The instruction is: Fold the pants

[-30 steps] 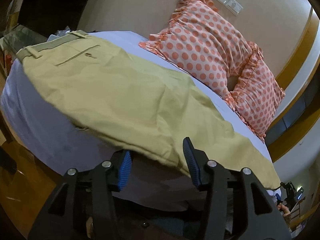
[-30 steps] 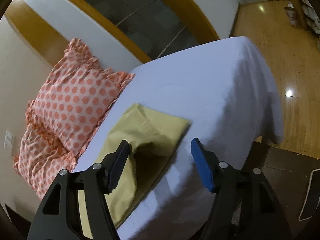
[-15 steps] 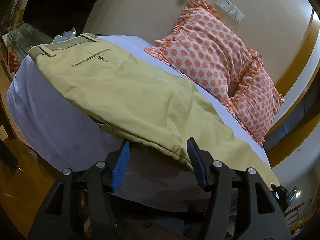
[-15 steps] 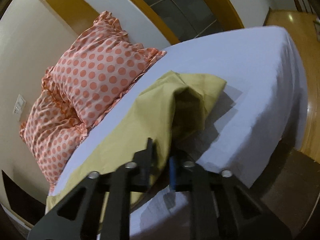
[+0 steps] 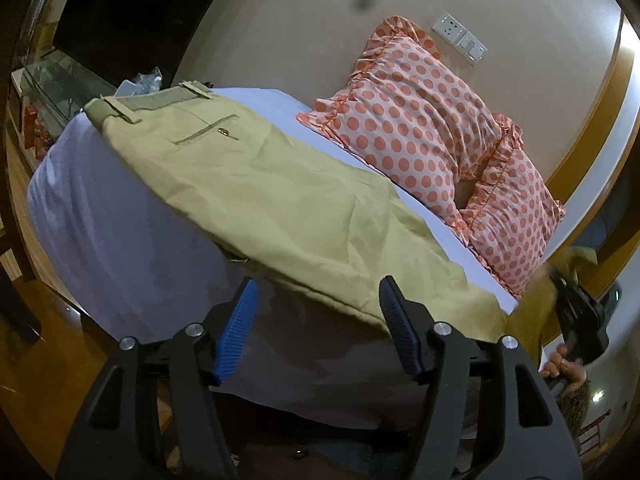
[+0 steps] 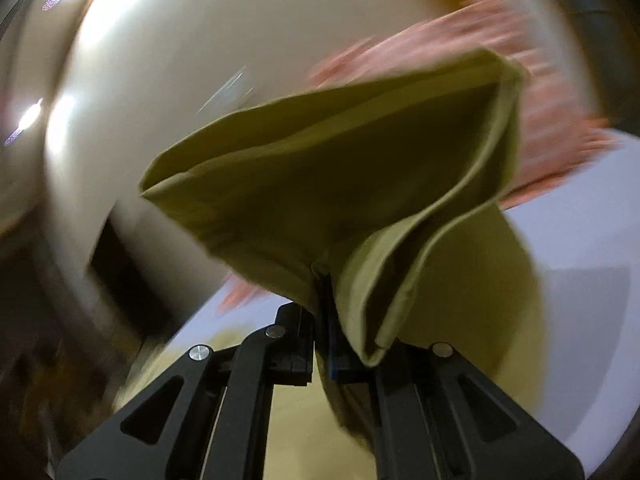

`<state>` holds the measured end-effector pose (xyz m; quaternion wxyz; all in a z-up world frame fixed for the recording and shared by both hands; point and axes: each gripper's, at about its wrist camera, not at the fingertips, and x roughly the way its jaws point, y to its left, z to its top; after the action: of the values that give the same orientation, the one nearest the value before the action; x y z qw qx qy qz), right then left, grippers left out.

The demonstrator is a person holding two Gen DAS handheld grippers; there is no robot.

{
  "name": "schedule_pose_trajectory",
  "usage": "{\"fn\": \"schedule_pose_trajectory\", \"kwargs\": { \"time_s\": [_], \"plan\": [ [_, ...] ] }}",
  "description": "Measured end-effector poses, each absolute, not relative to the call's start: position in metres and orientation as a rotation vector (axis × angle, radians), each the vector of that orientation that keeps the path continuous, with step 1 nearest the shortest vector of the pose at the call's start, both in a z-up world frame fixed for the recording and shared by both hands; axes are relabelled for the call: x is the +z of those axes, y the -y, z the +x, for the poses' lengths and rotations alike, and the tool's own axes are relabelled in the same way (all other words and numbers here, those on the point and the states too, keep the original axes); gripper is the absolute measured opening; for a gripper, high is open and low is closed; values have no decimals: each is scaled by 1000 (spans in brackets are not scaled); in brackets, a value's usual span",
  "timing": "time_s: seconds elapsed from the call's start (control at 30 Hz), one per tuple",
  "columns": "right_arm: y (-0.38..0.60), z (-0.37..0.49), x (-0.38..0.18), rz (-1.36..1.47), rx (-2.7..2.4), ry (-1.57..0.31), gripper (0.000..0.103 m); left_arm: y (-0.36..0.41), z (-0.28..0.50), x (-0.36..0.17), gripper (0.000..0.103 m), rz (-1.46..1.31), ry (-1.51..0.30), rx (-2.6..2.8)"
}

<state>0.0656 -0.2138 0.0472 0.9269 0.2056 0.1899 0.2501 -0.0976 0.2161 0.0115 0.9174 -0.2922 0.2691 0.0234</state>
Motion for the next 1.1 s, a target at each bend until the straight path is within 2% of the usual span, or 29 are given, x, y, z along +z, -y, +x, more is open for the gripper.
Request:
{"fn": "schedule_pose_trajectory", "kwargs": {
  "time_s": [0.1,0.17,0.2,0.23,0.3,0.43,0.7,0.77,0.8,1.1],
  "plan": [
    [111,68,13,157,717,-656,8,-215,-103,11,70,-563,-549,33],
    [82,61,-5,44,738,-749,18,-212,-103,8,72,-536,-565,-1],
    [79,57,-8,22,738,-752,31,-208,-101,6,72,-510,-582,-21],
    [80,53,-9,18,744,-743,54,-205,-100,3,74,-490,-594,-35],
    [96,45,-2,54,741,-695,82,-196,-93,-4,75,-464,-628,-74],
    [115,48,7,108,688,-667,85,-184,-76,-16,78,-487,-655,-155],
    [139,69,-14,240,613,-755,85,-191,-61,-15,80,-612,-601,-188],
    [137,68,-15,238,618,-755,85,-198,-59,-14,88,-664,-590,-201],
    [135,69,-15,237,621,-754,86,-200,-57,-14,89,-687,-589,-208],
    [135,67,-19,252,630,-744,86,-223,-50,-1,89,-765,-552,-129]
  ]
}}
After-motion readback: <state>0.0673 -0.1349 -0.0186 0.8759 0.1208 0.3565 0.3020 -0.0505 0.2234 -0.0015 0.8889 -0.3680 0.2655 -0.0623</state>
